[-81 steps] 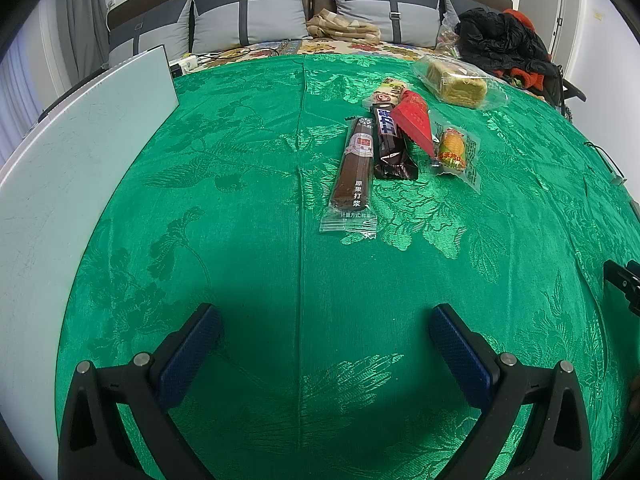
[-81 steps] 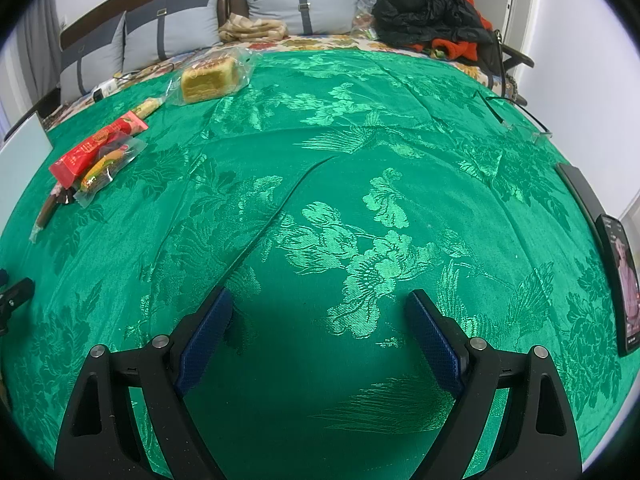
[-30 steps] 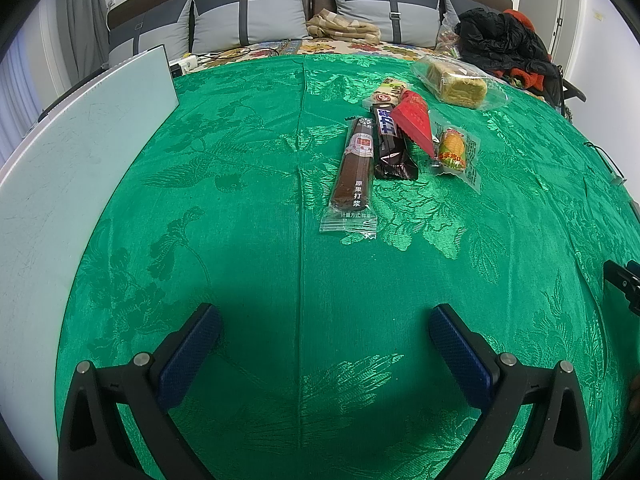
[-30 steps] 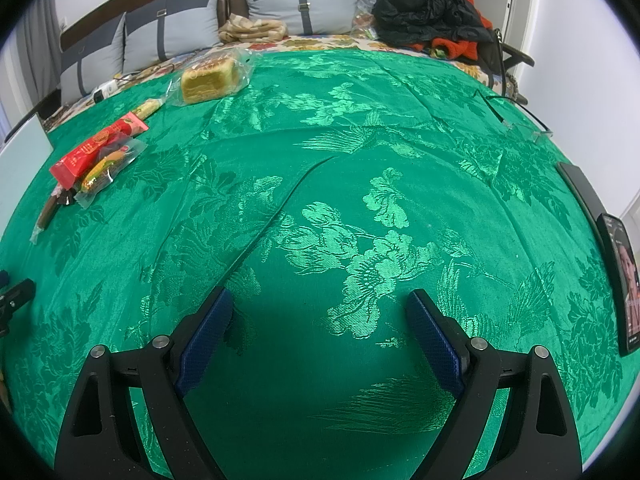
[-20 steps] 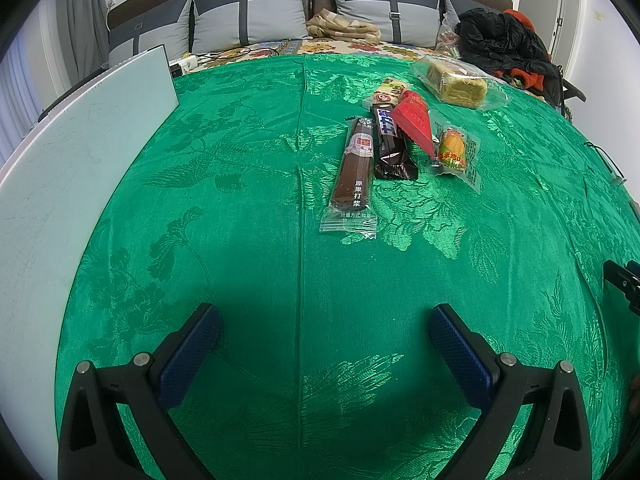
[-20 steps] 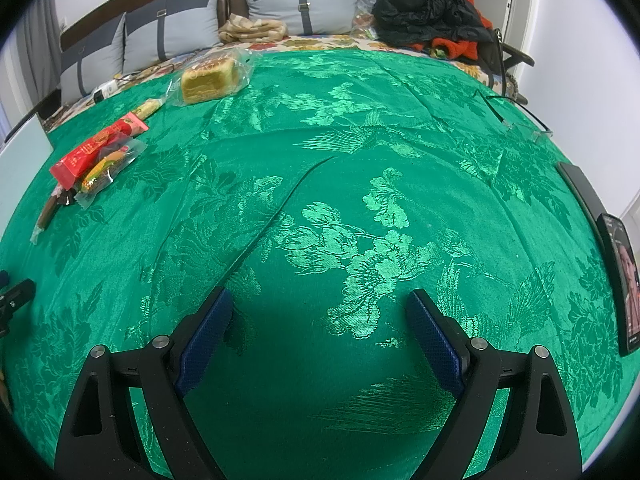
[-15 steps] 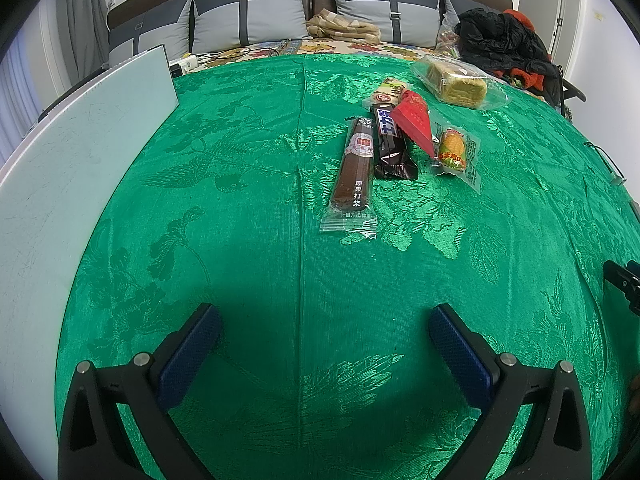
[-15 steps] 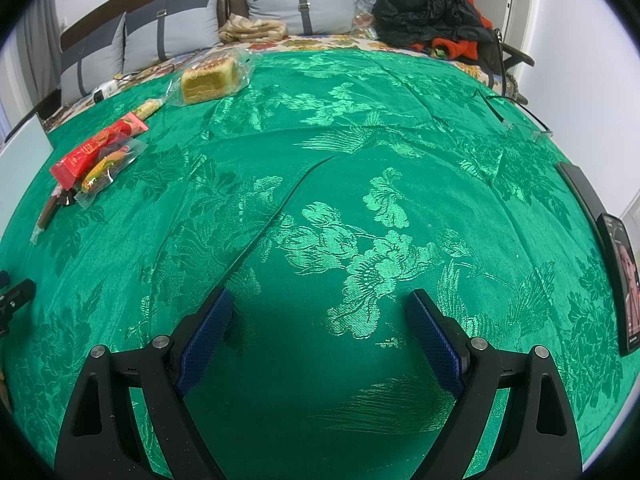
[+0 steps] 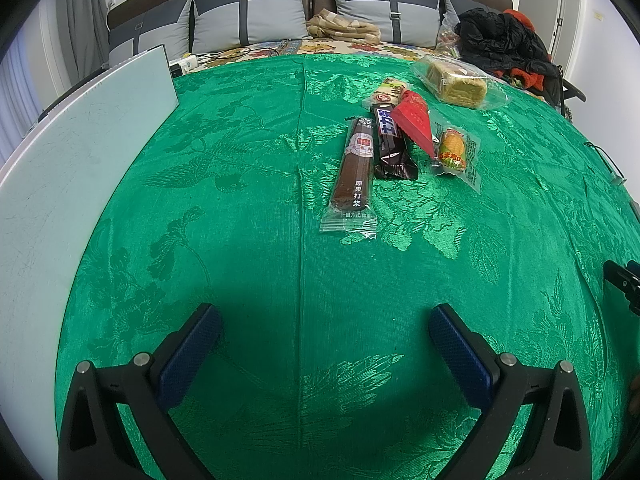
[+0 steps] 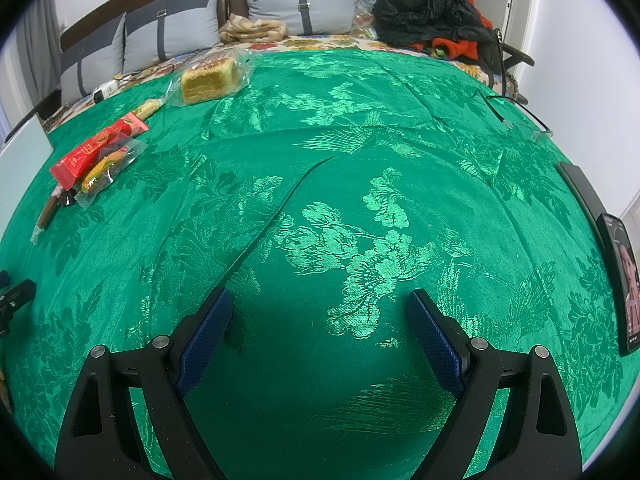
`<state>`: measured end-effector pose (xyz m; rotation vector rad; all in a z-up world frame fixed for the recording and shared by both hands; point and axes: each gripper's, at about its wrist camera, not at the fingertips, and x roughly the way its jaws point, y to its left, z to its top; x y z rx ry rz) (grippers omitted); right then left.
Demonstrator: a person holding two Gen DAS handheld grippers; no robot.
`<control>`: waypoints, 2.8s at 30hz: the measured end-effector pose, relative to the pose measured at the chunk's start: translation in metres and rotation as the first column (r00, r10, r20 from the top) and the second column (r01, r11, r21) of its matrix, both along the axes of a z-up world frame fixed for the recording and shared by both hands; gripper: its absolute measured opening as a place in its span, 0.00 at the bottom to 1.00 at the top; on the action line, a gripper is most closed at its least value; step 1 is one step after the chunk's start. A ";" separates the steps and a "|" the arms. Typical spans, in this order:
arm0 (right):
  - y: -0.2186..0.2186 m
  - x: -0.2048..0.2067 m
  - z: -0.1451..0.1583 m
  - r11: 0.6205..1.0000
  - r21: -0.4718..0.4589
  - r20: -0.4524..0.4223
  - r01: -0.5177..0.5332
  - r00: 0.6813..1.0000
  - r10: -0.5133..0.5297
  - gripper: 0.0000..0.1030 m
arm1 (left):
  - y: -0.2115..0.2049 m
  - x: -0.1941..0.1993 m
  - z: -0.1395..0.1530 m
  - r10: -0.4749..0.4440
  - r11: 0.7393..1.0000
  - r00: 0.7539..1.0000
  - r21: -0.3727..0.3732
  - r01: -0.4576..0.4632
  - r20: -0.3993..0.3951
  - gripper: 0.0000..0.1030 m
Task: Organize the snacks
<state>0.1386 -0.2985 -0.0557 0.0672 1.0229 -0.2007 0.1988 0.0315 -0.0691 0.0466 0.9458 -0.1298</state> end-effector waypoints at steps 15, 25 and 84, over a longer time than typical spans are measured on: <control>0.000 0.000 0.000 1.000 0.002 0.000 -0.001 1.000 0.001 0.88 | 0.000 -0.001 0.000 -0.001 1.000 1.000 -0.001 0.001 0.000 1.00; 0.000 0.000 0.000 1.000 0.003 0.001 -0.001 1.000 0.001 0.89 | -0.011 0.047 0.029 -0.132 0.991 0.990 -0.028 0.131 -0.043 1.00; 0.000 0.000 0.000 1.000 0.007 0.002 -0.002 1.000 0.002 0.89 | 0.019 0.015 0.006 -0.012 1.000 0.997 0.016 0.014 -0.077 0.85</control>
